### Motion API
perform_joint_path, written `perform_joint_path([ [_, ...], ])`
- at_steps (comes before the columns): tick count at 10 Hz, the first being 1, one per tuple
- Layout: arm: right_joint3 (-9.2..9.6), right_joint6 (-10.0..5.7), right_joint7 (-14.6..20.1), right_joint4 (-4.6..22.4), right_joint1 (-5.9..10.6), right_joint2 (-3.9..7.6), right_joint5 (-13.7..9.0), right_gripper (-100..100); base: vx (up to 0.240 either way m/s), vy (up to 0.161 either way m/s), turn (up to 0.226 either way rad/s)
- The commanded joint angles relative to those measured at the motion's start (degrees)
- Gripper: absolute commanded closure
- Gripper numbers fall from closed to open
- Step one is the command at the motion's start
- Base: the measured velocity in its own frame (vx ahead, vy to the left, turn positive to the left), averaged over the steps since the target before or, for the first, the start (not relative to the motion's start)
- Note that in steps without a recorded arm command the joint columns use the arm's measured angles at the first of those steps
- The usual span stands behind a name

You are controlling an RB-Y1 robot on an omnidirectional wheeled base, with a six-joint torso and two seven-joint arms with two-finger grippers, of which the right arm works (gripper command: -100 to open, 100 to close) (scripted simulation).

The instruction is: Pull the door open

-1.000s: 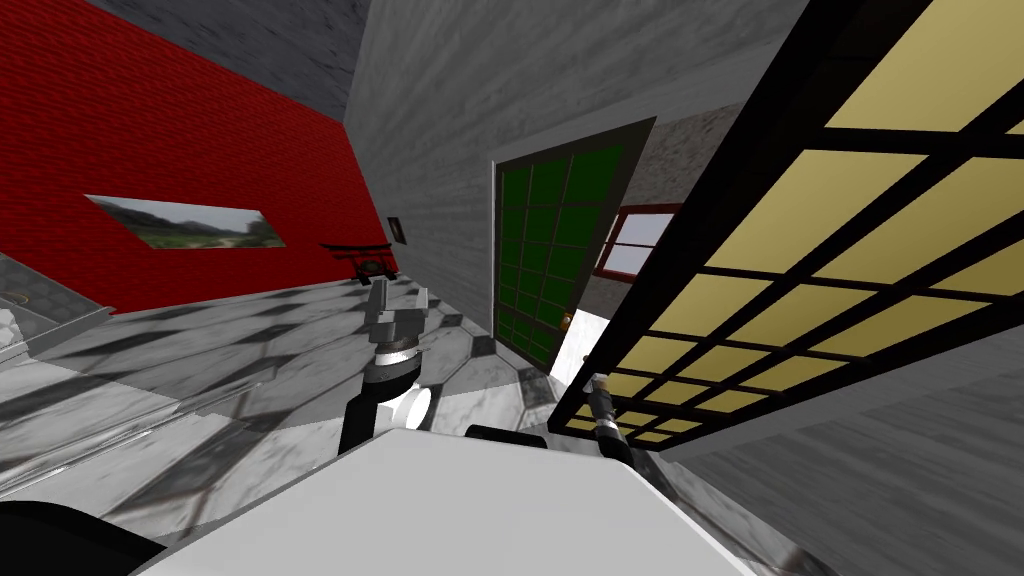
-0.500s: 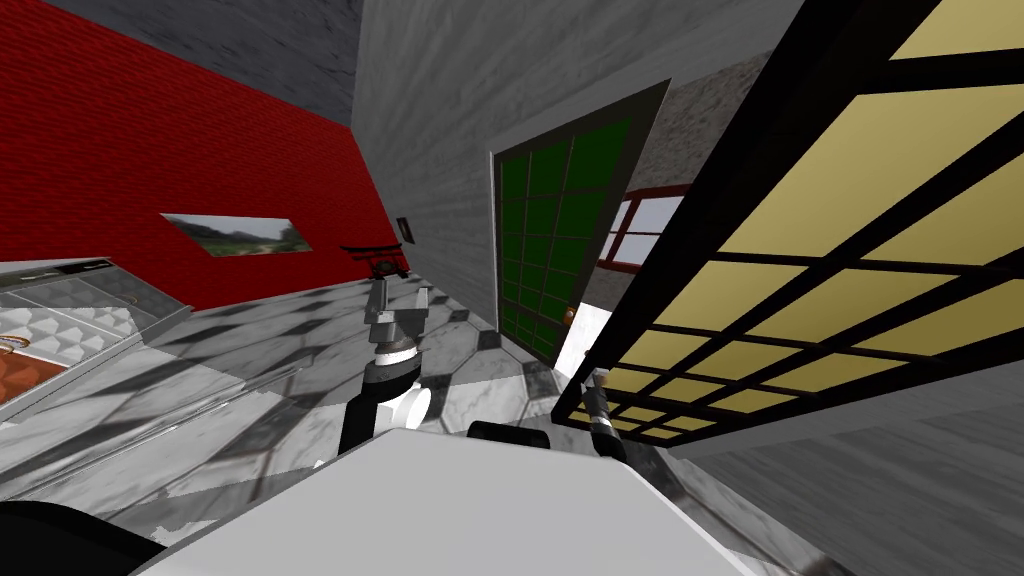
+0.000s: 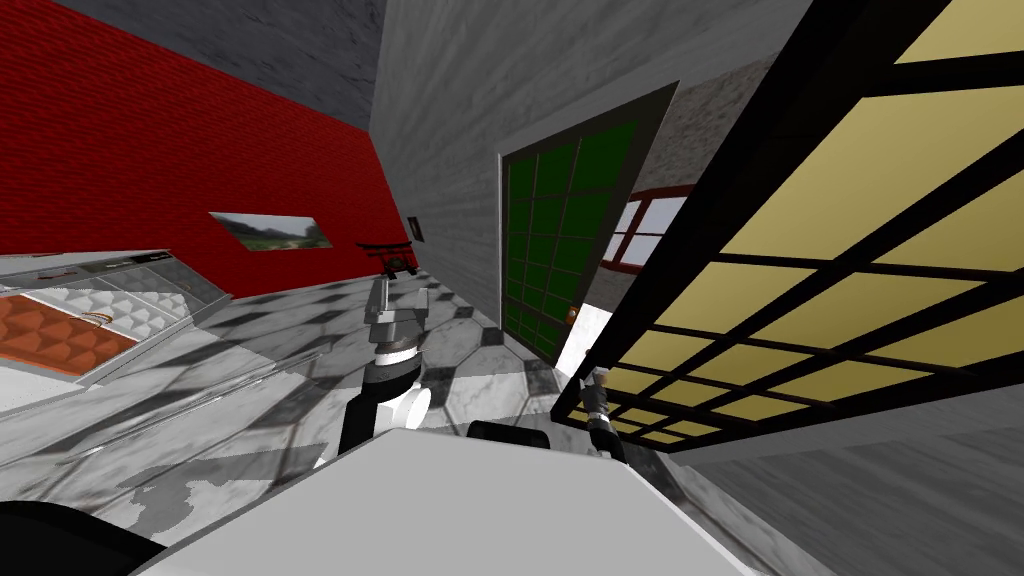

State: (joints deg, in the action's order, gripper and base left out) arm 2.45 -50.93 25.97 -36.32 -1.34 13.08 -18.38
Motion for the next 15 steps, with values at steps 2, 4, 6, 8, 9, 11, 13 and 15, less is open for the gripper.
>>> perform_joint_path([
  [2, -0.13, -0.10, 4.67, -0.92, -0.02, 0.65, -2.61, -100, -0.102, -0.035, 0.102],
  [4, 0.21, -0.03, 6.79, -1.17, 0.07, 0.58, -3.47, -100, -0.093, -0.038, 0.076],
  [6, 0.91, 0.13, 10.36, -1.71, 0.27, 0.42, -5.28, -100, -0.070, -0.040, 0.086],
  [8, 1.27, 0.20, 12.89, -1.98, 0.37, 0.33, -6.21, -100, -0.054, -0.032, 0.055],
  [9, 1.63, 0.29, 14.33, -2.26, 0.47, 0.25, -7.15, -100, -0.088, -0.030, 0.121],
  [11, 2.00, 0.37, 17.13, -2.54, 0.57, 0.17, -8.10, -100, -0.065, -0.032, 0.067],
  [13, 2.37, 0.45, 19.25, -2.82, 0.67, 0.08, -9.06, -100, -0.088, -0.048, 0.086],
  [15, 3.10, 0.61, 22.85, -3.38, 0.88, -0.09, -10.96, -100, -0.073, -0.030, 0.092],
])
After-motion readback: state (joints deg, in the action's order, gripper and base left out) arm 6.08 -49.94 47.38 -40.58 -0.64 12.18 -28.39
